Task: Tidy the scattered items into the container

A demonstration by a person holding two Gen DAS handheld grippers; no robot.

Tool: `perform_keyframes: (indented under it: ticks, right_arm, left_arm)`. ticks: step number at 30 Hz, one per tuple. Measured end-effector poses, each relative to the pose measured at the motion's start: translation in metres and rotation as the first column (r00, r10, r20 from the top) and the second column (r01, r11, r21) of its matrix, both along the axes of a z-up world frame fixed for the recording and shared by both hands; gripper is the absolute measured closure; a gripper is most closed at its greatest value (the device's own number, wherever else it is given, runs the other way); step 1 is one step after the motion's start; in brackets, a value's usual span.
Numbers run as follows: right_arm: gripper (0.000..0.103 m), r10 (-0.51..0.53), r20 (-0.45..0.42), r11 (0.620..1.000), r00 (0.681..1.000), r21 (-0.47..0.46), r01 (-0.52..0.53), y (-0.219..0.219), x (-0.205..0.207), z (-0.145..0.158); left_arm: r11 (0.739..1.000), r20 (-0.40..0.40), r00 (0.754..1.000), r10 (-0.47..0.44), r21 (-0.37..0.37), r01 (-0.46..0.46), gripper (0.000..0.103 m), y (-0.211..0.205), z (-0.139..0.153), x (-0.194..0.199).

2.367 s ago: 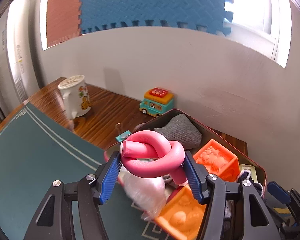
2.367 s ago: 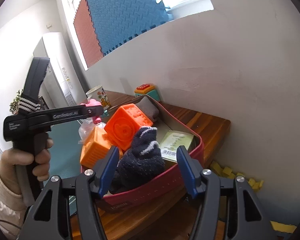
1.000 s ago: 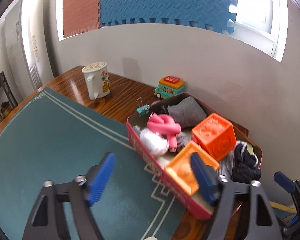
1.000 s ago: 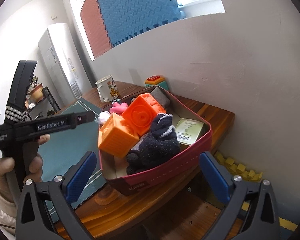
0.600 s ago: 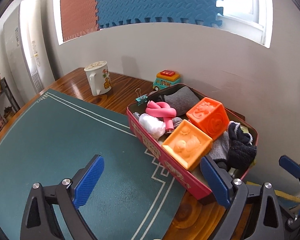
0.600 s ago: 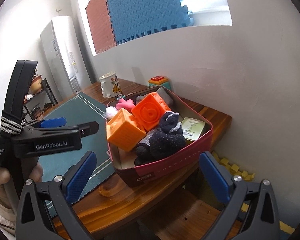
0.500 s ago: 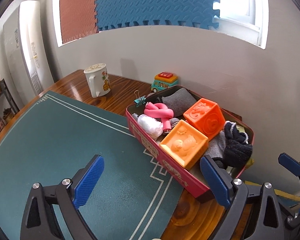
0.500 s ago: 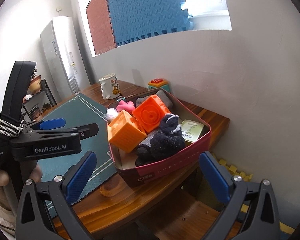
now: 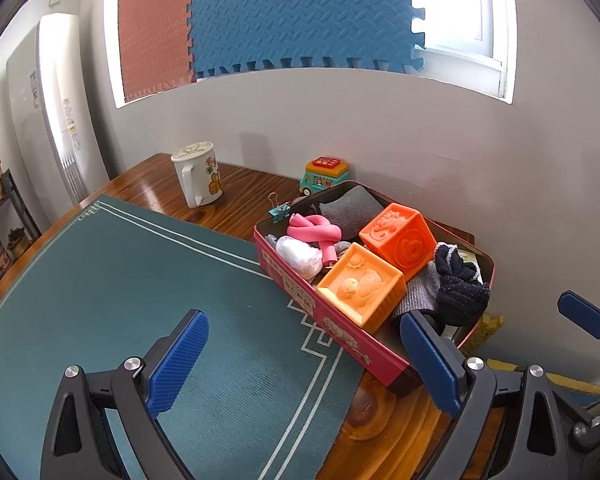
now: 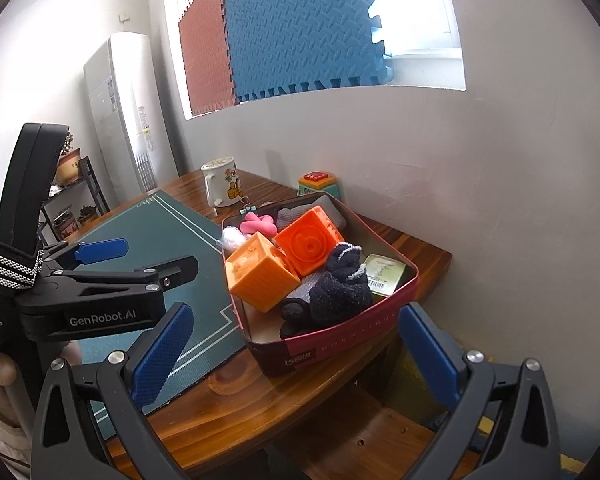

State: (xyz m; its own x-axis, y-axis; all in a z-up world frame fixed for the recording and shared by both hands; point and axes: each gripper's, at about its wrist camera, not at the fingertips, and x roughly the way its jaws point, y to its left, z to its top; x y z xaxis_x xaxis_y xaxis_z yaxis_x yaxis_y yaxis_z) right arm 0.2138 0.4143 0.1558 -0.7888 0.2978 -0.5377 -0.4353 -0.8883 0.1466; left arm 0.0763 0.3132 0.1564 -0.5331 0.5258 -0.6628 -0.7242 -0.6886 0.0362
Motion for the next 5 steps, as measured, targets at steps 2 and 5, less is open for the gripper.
perform_keyframes:
  ticks: [2,5]
  right_arm:
    - [0.0,-0.004,0.009,1.0,1.0,-0.007,0.004,0.0016,-0.0005,-0.003]
    - [0.0,-0.015,0.017,1.0,1.0,-0.013,0.016,0.0045,0.0005,-0.0062]
  left_arm:
    - [1.0,-0.003,1.0,-0.008,-0.003,0.008,0.005,0.0023,-0.0017,0.0019]
    - [1.0,-0.018,1.0,-0.018,-0.016,0.017,0.005,0.0046,-0.0046,0.0052]
